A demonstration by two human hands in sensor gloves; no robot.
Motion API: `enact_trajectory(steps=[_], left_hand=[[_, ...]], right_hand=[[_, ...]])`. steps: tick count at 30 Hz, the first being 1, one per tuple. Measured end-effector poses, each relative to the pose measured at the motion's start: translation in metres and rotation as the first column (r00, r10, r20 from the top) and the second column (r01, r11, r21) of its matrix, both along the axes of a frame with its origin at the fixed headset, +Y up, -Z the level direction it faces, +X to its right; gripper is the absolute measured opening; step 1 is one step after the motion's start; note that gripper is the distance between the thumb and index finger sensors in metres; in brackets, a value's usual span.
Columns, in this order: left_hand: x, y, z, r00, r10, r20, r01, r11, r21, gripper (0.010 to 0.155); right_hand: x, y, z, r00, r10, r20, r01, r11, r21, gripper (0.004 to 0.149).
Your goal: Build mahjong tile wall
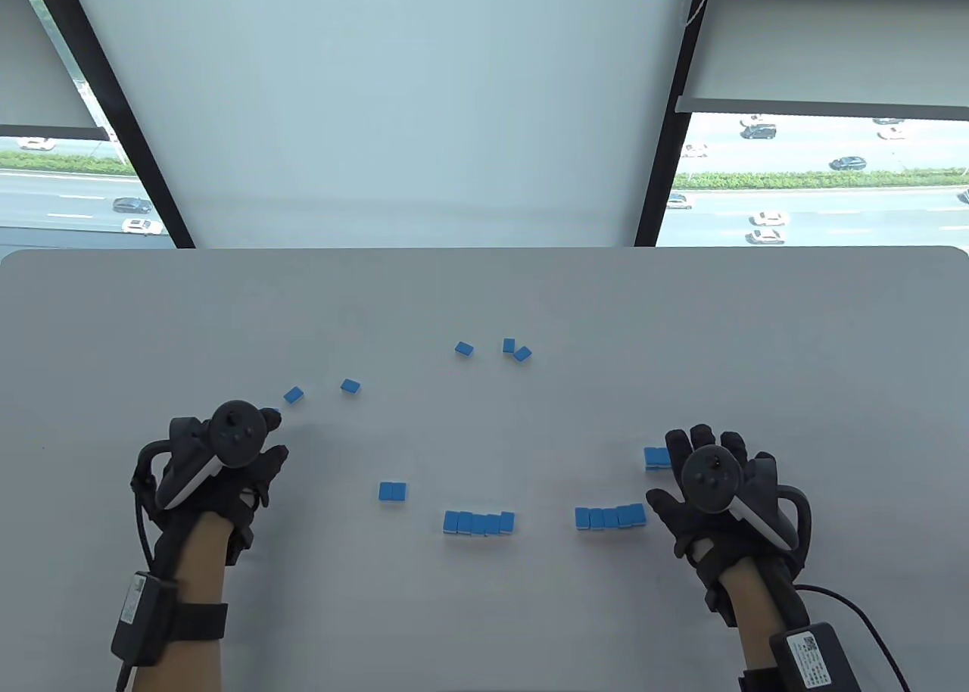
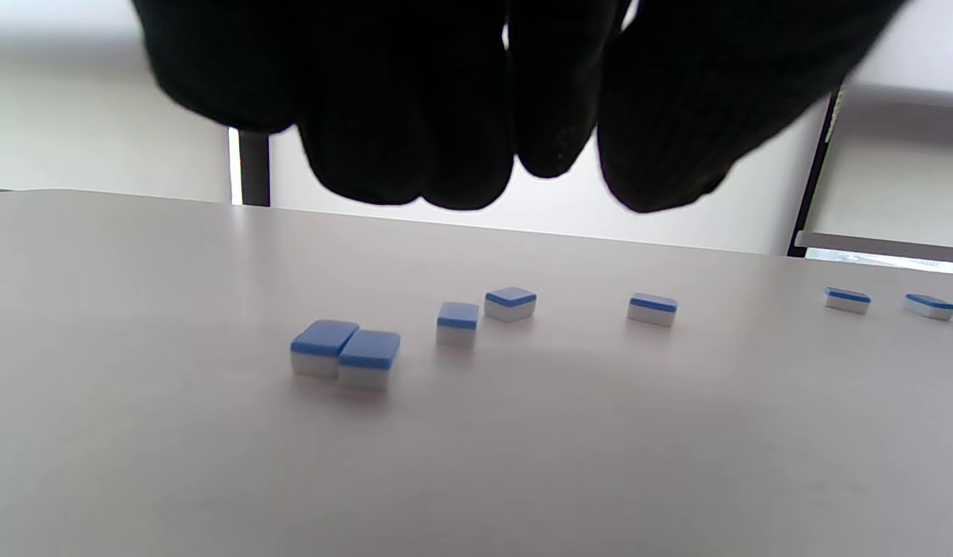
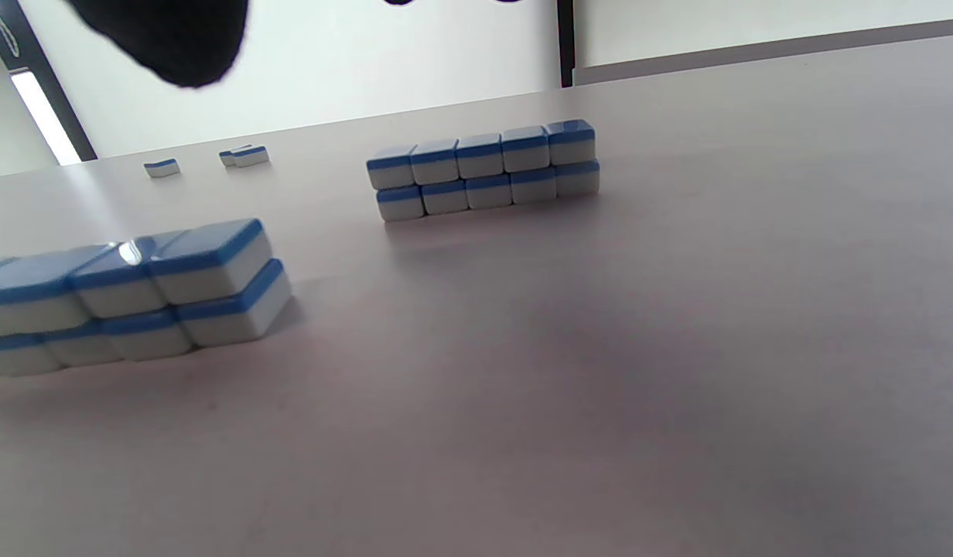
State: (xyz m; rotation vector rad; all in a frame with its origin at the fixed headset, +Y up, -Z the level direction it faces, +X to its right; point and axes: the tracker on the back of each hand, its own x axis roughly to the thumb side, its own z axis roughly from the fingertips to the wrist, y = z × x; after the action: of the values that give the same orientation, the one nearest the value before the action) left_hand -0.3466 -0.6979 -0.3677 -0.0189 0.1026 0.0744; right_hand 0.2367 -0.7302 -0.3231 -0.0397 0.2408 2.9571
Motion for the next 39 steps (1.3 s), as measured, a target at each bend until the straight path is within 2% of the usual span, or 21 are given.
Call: enact_trajectory(steps=[6, 9, 13, 18, 29, 34, 39], left_hand=[[-0.026, -0.034, -0.018, 0.995, -0.039, -0.095, 0.033, 0.997, -0.069, 0.064], [-0.029, -0.045, -0.024, 0.989, -0.084, -0.119, 0.07, 0.991, -0.117, 0.064], [-0.029, -0.053, -0.03, 0.984, -0.115, -0.133, 0.098, 0.987, -0.125, 0.063], [-0.024, -0.053, -0.032, 0.982, -0.152, -0.117, 0.138, 0.983, -0.117, 0.055], [-0.021, -0.05, -0.03, 0.981, -0.165, -0.105, 0.151, 0.98, -0.127, 0.056], [-0.006, -0.033, -0.023, 0.99, -0.123, -0.064, 0.119, 0.99, -0.074, 0.058], [0.023, -0.018, -0.014, 0.996, -0.084, 0.038, 0.085, 0.996, -0.028, 0.059]], right_hand=[[-0.001, -0.001, 0.0, 1.0, 0.008, -0.001, -0.008, 1.0, -0.006, 0.08], [0.0, -0.001, 0.0, 1.0, 0.01, 0.0, -0.01, 1.0, -0.006, 0.08], [0.0, -0.001, 0.0, 1.0, 0.01, 0.003, -0.01, 1.0, -0.006, 0.08], [-0.001, -0.002, 0.0, 1.0, 0.014, 0.002, -0.014, 1.0, -0.012, 0.08], [-0.002, -0.002, 0.0, 1.0, 0.016, -0.003, -0.016, 1.0, -0.016, 0.08], [-0.002, -0.002, 0.0, 1.0, 0.013, -0.001, -0.013, 1.0, -0.012, 0.08], [-0.001, -0.002, 0.0, 1.0, 0.012, -0.001, -0.012, 1.0, -0.012, 0.08]])
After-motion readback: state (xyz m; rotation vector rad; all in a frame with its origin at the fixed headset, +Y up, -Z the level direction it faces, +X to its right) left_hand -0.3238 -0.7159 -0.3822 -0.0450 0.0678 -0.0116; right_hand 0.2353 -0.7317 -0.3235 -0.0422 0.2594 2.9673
